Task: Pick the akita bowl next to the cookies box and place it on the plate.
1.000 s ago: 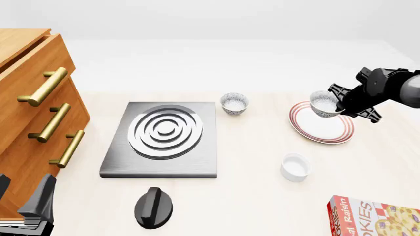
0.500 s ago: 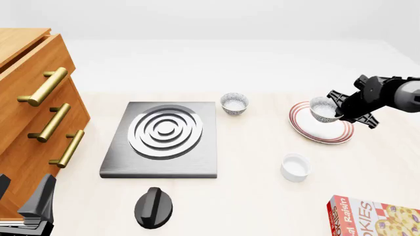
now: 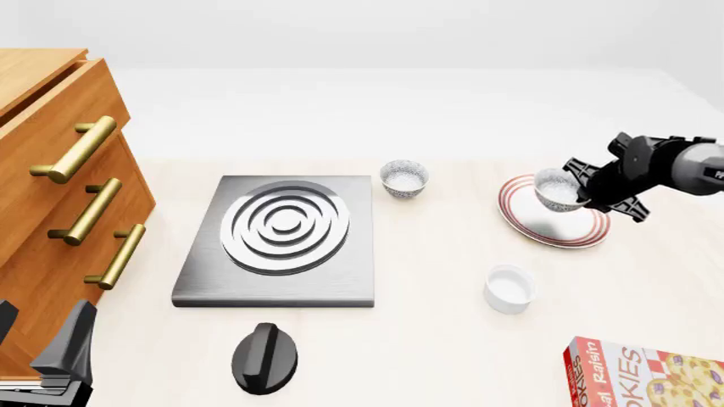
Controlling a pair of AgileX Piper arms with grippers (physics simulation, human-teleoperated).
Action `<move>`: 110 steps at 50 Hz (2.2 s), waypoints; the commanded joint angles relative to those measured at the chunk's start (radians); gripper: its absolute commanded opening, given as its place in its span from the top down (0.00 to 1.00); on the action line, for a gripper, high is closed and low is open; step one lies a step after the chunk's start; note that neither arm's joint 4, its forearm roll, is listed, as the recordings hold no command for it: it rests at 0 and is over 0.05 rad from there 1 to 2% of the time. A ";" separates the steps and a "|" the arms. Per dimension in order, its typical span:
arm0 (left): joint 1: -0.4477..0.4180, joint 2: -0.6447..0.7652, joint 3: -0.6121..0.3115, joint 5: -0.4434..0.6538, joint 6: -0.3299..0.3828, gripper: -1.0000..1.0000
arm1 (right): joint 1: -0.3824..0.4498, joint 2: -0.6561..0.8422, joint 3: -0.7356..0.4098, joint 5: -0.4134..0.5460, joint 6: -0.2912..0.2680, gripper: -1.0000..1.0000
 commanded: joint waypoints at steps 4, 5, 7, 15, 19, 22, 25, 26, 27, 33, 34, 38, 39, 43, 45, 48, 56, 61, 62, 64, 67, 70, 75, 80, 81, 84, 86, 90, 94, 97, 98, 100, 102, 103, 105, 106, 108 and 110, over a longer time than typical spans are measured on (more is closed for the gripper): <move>0.000 0.000 0.000 0.000 0.000 0.00 | -0.002 0.031 -0.020 -0.034 -0.007 1.00; 0.000 0.000 0.000 0.000 0.000 0.00 | -0.005 0.035 -0.024 -0.034 -0.013 1.00; 0.000 0.000 0.000 0.000 0.000 0.00 | 0.001 0.038 -0.025 -0.040 -0.008 1.00; 0.000 0.000 0.000 0.000 0.000 0.00 | 0.009 0.066 -0.045 -0.050 -0.005 1.00; 0.000 0.000 0.000 0.000 0.000 0.00 | 0.012 0.072 -0.050 -0.054 -0.004 1.00; 0.000 0.000 0.000 0.000 0.000 0.00 | 0.009 0.082 -0.056 -0.053 -0.007 1.00; 0.000 0.000 0.000 0.000 0.000 0.00 | 0.009 0.087 -0.059 -0.055 -0.008 1.00; 0.000 0.000 0.000 0.000 0.000 0.00 | 0.008 0.087 -0.058 -0.057 -0.008 1.00; 0.000 0.000 0.000 0.000 0.000 0.00 | 0.003 0.087 -0.062 -0.055 -0.014 1.00; 0.000 0.000 0.000 0.000 0.000 0.00 | -0.005 0.090 -0.051 -0.068 -0.011 1.00; 0.000 0.000 0.000 0.000 0.000 0.00 | -0.009 0.091 -0.052 -0.067 -0.015 1.00; 0.000 0.000 0.000 0.000 0.000 0.00 | -0.012 0.092 -0.047 -0.071 -0.014 1.00; 0.000 0.000 0.000 0.000 0.000 0.00 | -0.012 0.093 -0.046 -0.071 -0.014 1.00; 0.000 0.000 0.000 0.000 0.000 0.00 | -0.024 0.094 -0.049 -0.067 -0.022 1.00; 0.000 0.000 0.000 0.000 0.000 0.00 | -0.026 0.095 -0.051 -0.065 -0.024 1.00; 0.000 0.000 0.000 0.000 0.000 0.00 | -0.023 0.088 -0.043 -0.074 -0.015 1.00; 0.000 0.000 0.000 0.000 0.000 0.00 | -0.026 0.087 -0.033 -0.087 -0.015 0.00; 0.000 0.000 0.000 0.000 0.000 0.00 | -0.025 0.085 -0.025 -0.096 -0.017 0.00; 0.000 0.000 0.000 0.000 0.000 0.00 | -0.028 0.085 -0.024 -0.097 -0.019 0.00; 0.000 0.000 0.000 0.000 0.000 0.00 | -0.027 0.080 -0.023 -0.093 -0.031 0.00; 0.000 0.000 0.000 0.000 0.000 0.00 | -0.024 0.059 -0.004 -0.100 -0.025 0.00; 0.000 0.000 0.000 0.000 0.000 0.00 | -0.025 0.038 0.011 -0.101 -0.029 0.00; 0.000 0.000 0.000 0.000 0.000 0.00 | -0.021 0.009 0.036 -0.106 -0.034 0.00; 0.000 0.000 0.000 0.000 0.000 0.00 | -0.022 -0.026 0.075 -0.114 -0.046 0.00; 0.000 0.000 0.000 0.000 0.000 0.00 | -0.023 -0.031 0.085 -0.117 -0.045 0.00; 0.000 0.000 0.000 0.000 0.000 0.00 | -0.010 -0.059 0.117 -0.126 -0.048 0.00; 0.000 0.000 0.000 0.000 0.000 0.00 | -0.021 -0.075 0.115 -0.106 -0.076 0.00; 0.000 0.000 0.000 0.000 0.000 0.00 | -0.008 -0.112 0.157 -0.119 -0.063 0.00; 0.000 0.000 0.000 0.000 0.000 0.00 | -0.027 -0.130 0.166 -0.099 -0.113 0.00; 0.000 0.000 0.000 0.000 0.000 0.00 | -0.019 -0.157 0.194 -0.105 -0.114 0.00; 0.000 0.000 0.000 0.000 0.000 0.00 | -0.010 -0.167 0.205 -0.109 -0.114 0.00; 0.000 0.000 0.000 0.000 0.000 0.00 | 0.004 -0.193 0.221 -0.107 -0.134 0.00; 0.000 0.000 0.000 0.000 0.000 0.00 | 0.008 -0.206 0.230 -0.102 -0.156 0.00; 0.000 0.000 0.000 0.000 0.000 0.00 | 0.006 -0.212 0.236 -0.102 -0.169 0.00; 0.000 0.000 0.000 0.000 0.000 0.00 | 0.001 -0.219 0.242 -0.104 -0.178 0.00; 0.000 0.000 0.000 0.000 0.000 0.00 | 0.014 -0.236 0.269 -0.118 -0.168 0.00; 0.000 0.000 0.000 0.000 0.000 0.00 | 0.018 -0.242 0.278 -0.124 -0.167 0.00; 0.000 0.000 0.000 0.000 0.000 0.00 | 0.019 -0.256 0.296 -0.130 -0.173 0.00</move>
